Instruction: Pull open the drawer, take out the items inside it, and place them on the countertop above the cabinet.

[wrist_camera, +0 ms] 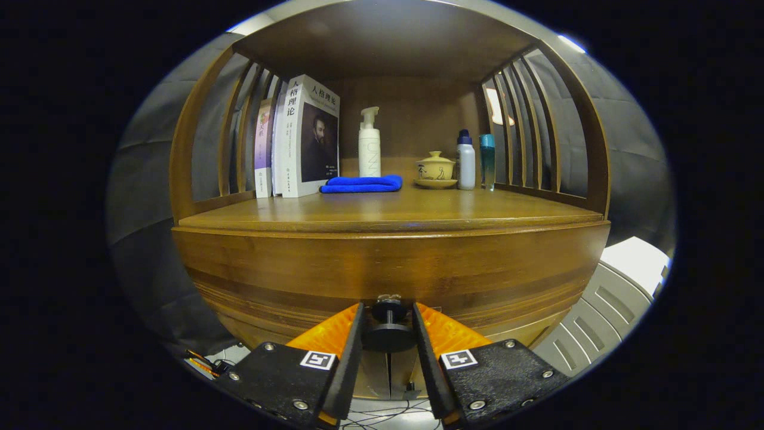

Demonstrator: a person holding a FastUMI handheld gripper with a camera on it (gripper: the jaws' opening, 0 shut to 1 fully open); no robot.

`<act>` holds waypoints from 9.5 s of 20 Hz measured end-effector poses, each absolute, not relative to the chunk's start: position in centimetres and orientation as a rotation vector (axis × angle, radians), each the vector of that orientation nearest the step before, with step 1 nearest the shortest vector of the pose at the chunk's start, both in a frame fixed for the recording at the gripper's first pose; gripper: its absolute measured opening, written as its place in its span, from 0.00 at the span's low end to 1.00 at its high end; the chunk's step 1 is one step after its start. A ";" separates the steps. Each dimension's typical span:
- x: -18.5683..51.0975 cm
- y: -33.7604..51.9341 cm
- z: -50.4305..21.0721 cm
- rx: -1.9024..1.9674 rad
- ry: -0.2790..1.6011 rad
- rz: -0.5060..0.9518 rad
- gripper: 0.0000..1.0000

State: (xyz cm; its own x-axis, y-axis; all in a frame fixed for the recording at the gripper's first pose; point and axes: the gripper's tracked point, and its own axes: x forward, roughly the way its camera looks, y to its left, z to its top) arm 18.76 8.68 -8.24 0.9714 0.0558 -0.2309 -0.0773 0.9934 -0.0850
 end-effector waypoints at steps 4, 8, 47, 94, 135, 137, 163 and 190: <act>18.6 8.7 -8.4 -0.087 0.269 0.083 0.40; 17.3 8.4 -8.4 -0.085 0.264 0.091 0.36; 3.1 8.6 -8.7 -0.002 0.260 0.152 0.39; 15.5 5.0 -10.6 -0.017 1.144 0.203 0.92; 15.5 10.7 -4.4 -0.132 0.845 0.594 0.46; 15.9 11.0 -3.8 -0.127 0.822 0.607 0.46; 30.7 9.4 3.0 0.132 0.674 0.255 0.48; 13.9 8.3 7.3 -0.075 0.129 0.179 0.95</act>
